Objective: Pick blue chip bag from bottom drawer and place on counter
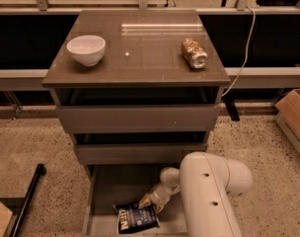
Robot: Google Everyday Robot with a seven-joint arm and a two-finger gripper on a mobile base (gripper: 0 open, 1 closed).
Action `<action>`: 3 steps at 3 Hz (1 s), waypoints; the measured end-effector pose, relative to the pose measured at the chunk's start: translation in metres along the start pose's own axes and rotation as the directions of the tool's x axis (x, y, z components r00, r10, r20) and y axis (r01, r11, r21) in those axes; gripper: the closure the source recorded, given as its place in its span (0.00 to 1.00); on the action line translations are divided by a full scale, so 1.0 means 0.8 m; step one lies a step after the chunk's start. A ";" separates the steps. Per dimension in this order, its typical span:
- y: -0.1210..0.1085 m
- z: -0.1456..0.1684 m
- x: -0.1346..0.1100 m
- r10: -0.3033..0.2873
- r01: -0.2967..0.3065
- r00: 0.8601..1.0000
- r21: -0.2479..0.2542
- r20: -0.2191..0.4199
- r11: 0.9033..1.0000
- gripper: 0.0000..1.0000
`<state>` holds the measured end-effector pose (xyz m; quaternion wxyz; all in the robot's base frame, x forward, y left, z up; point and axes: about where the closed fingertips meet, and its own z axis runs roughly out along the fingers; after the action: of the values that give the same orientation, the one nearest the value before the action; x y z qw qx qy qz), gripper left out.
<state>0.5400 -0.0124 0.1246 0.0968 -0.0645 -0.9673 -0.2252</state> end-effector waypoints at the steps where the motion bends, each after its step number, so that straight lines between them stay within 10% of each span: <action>1: 0.001 -0.001 0.000 0.000 0.000 1.000 0.000 0.000 1.000 0.66; 3: 0.019 -0.037 0.007 -0.017 0.016 1.000 0.024 0.010 1.000 1.00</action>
Offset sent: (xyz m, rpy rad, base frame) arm -0.0014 0.0210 0.0153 -0.0254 0.0207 0.0353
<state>0.5420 -0.0115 0.1585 0.0909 -0.0565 -0.9710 -0.2139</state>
